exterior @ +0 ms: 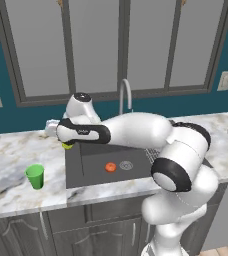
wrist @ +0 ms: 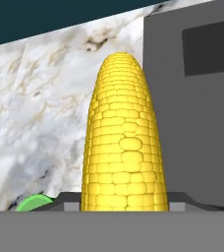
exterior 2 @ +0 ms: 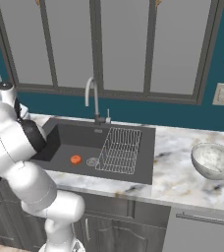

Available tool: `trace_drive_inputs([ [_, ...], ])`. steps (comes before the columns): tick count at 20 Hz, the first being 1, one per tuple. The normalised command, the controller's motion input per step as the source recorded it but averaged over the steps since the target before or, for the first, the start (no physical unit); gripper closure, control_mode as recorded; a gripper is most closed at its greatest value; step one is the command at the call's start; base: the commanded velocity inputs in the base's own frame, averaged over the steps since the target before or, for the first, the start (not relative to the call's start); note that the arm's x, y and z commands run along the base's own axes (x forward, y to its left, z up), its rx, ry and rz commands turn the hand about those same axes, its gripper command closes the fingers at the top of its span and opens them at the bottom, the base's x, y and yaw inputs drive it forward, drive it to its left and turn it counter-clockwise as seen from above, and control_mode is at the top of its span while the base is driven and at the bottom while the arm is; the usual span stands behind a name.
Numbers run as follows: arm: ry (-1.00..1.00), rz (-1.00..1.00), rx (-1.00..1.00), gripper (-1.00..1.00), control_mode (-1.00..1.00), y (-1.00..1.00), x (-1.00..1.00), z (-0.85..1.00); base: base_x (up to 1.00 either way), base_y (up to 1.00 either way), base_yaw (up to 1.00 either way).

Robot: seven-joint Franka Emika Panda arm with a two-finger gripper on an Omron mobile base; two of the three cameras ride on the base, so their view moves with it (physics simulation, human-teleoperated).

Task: Remove the squash and corn from the sink. Then move the bowl and cup from the counter to the sink for washing.

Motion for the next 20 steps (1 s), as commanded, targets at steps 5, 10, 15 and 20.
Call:
trace_drive_inputs([
  [5, 0.03, 0.00, 0.00, 1.00, -1.00, 0.19, 0.17, -0.16, 0.00, 0.00, 0.00],
  [10, 0.05, 0.00, 0.00, 1.00, -1.00, 0.18, 0.12, -0.19, 0.00, 0.00, 0.00],
  [15, 0.04, 0.00, 0.00, 1.00, -1.00, 0.17, 0.08, -0.20, 0.00, 0.00, 0.00],
  [20, 0.02, -0.01, 0.00, 1.00, -1.00, 0.16, 0.04, -0.19, 0.00, 0.00, 0.00],
])
